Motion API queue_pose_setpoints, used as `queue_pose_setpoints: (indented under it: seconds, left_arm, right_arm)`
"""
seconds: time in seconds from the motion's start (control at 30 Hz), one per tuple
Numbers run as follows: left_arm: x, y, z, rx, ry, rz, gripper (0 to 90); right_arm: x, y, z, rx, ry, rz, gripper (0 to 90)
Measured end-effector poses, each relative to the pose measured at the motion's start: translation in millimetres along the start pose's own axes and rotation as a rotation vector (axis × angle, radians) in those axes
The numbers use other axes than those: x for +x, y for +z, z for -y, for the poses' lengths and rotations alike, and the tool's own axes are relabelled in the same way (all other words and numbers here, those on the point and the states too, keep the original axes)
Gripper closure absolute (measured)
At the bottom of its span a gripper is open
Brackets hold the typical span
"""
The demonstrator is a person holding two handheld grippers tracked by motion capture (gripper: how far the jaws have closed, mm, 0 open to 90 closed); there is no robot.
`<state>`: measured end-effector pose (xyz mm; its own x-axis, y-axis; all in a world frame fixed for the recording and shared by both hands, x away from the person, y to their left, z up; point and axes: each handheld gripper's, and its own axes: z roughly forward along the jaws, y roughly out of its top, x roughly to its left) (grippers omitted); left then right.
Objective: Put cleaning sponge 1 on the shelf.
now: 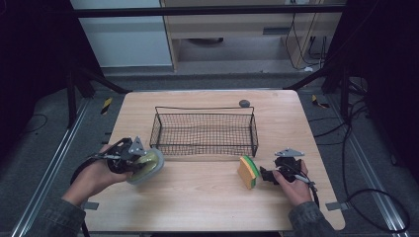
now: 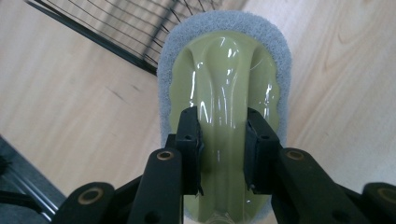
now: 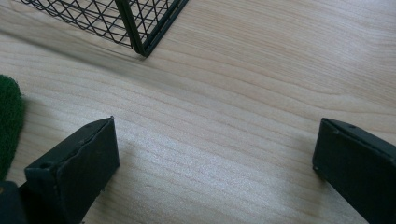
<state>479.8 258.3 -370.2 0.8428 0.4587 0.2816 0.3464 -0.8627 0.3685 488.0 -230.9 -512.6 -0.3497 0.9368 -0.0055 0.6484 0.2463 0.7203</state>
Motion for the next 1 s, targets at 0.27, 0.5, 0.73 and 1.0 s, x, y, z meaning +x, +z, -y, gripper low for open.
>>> queue_pose_setpoints:
  seconds: [0.27, 0.5, 0.73, 1.0]
  left_arm:
    - [11.9, -13.9, -27.6, -0.045, 0.064, -0.061, 70.7]
    - [16.7, -25.1, -46.5, -0.069, 0.145, -0.082, 70.7]
    - [32.5, -22.2, -66.8, -0.106, 0.218, -0.121, 70.7]
    - [45.9, -17.2, -84.6, -0.124, 0.225, -0.213, 70.7]
  right_arm:
    - [1.3, 1.7, -1.5, -0.003, 0.007, -0.002, 0.4]
    - [-0.1, -0.4, 1.0, -0.005, -0.012, -0.005, 1.0]
    - [-0.5, -4.9, 5.4, -0.006, -0.041, -0.039, 1.0]
    - [-2.0, -7.6, 8.0, -0.004, -0.046, -0.047, 0.9]
